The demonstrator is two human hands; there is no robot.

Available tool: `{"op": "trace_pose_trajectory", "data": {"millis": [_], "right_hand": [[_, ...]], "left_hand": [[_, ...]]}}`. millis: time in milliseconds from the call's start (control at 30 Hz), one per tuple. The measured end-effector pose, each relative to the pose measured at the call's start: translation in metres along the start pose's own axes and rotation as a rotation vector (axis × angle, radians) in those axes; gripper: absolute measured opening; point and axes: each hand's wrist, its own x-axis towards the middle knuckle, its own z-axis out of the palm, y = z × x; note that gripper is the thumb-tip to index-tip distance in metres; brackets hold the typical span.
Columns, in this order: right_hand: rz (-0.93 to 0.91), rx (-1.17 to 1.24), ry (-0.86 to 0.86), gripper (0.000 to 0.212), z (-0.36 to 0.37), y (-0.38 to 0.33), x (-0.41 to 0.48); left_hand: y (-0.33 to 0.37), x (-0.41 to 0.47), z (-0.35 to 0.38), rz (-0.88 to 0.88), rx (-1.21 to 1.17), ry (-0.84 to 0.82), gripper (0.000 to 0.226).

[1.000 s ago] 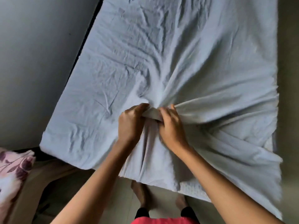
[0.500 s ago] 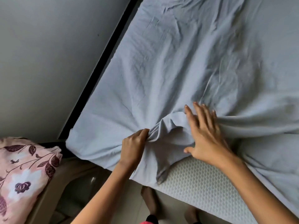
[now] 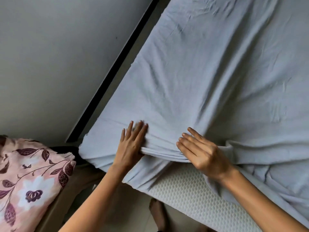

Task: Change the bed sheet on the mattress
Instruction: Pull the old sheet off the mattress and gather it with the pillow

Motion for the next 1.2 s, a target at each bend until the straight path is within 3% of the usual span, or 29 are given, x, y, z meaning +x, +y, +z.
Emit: {"op": "trace_pose_trajectory", "data": {"millis": [100, 200, 267, 300, 367, 400, 433, 467, 567, 634, 700, 800, 867, 900, 1000, 1200], "right_hand": [[0.013, -0.014, 0.011, 0.029, -0.025, 0.000, 0.002], [0.067, -0.064, 0.068, 0.027, -0.030, 0.003, 0.024], [0.129, -0.083, -0.023, 0.021, -0.026, 0.003, 0.027], [0.160, -0.078, -0.135, 0.030, -0.023, -0.001, 0.027], [0.218, -0.058, -0.429, 0.115, -0.012, -0.013, 0.031], [0.242, -0.019, -0.475, 0.136, -0.006, -0.022, 0.040], [0.256, 0.034, -0.448, 0.137, 0.001, -0.030, 0.054], [0.301, 0.107, -0.360, 0.126, 0.009, -0.037, 0.069], [0.461, 0.186, 0.027, 0.051, 0.030, -0.028, 0.102], [0.451, 0.135, 0.096, 0.021, 0.032, -0.009, 0.103], [0.286, 0.051, 0.082, 0.023, 0.020, 0.004, 0.093], [0.066, -0.036, -0.009, 0.022, -0.015, 0.010, 0.069], [0.040, -0.054, -0.031, 0.019, -0.035, 0.015, 0.054], [0.053, -0.066, -0.012, 0.020, -0.046, 0.020, 0.049], [0.147, -0.133, 0.098, 0.037, -0.074, 0.038, 0.032], [0.351, -0.020, -0.116, 0.036, -0.061, 0.073, -0.025]], "left_hand": [[-0.003, 0.002, -0.005, 0.021, -0.077, -0.060, 0.058], [0.000, 0.008, -0.025, -0.067, -0.215, 0.126, 0.045], [-0.004, 0.012, -0.038, -0.071, -0.229, 0.244, 0.042], [-0.006, 0.014, -0.044, -0.059, -0.230, 0.289, 0.041], [0.001, 0.018, -0.059, -0.007, -0.221, 0.380, 0.040], [0.009, 0.022, -0.065, 0.038, -0.216, 0.423, 0.039], [0.020, 0.027, -0.071, 0.085, -0.212, 0.465, 0.037], [0.029, 0.032, -0.077, 0.127, -0.210, 0.504, 0.035], [0.039, 0.041, -0.086, 0.177, -0.181, 0.593, 0.026], [0.033, 0.034, -0.077, 0.252, -0.142, 0.591, 0.032], [0.023, 0.026, -0.058, 0.222, -0.135, 0.484, 0.042], [-0.003, 0.019, -0.029, -0.001, -0.055, 0.318, 0.048], [-0.008, 0.019, -0.023, -0.082, -0.088, 0.190, 0.063], [-0.004, 0.022, -0.028, -0.102, -0.136, 0.165, 0.059], [0.026, 0.039, -0.052, -0.055, -0.249, 0.258, 0.041], [0.126, 0.101, -0.095, 0.164, -0.298, 0.452, 0.040]]}}
